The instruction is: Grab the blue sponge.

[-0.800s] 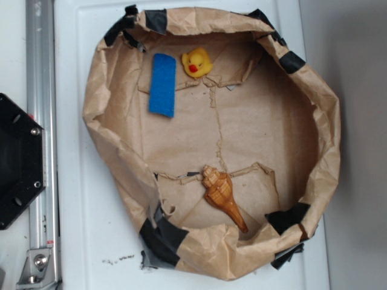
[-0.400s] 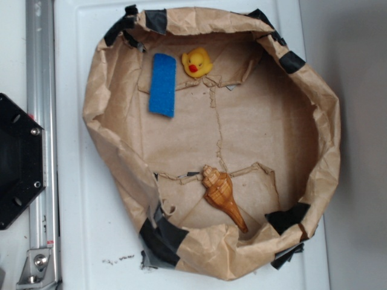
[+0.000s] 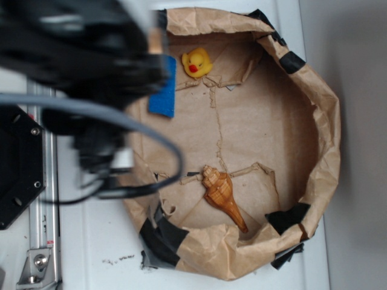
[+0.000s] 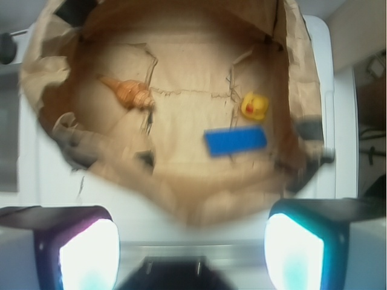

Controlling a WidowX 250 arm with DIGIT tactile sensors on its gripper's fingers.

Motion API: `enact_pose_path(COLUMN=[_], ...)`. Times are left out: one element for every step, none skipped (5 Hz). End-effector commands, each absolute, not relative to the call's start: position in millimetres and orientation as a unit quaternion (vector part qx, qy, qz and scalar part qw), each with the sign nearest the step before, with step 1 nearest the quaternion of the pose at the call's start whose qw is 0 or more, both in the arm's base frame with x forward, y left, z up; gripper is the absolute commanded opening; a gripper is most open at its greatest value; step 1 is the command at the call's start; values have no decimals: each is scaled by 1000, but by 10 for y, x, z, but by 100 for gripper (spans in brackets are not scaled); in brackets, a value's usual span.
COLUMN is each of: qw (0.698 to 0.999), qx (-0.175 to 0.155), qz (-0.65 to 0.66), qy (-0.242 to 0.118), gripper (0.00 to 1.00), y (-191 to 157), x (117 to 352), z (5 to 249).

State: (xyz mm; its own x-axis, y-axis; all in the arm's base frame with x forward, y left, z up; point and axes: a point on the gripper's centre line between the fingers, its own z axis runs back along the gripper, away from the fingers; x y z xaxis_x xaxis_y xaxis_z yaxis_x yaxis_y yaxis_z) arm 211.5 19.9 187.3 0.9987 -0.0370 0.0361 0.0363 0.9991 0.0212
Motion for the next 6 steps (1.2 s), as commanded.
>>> enact_pose_path(qw=[977,943,903,912,935,935], qx=[17,10,45,68,100,100], qz=[-204,-324,-421,-403,-339,-339], qy=[60,78,70,23,36,36], gripper=[100,100,100,100,100,100], y=[410,328,263,318,492,492], x=[2544,2510,2434,2360,2362,2362], z=[1145,909,828,1002,1078,1078])
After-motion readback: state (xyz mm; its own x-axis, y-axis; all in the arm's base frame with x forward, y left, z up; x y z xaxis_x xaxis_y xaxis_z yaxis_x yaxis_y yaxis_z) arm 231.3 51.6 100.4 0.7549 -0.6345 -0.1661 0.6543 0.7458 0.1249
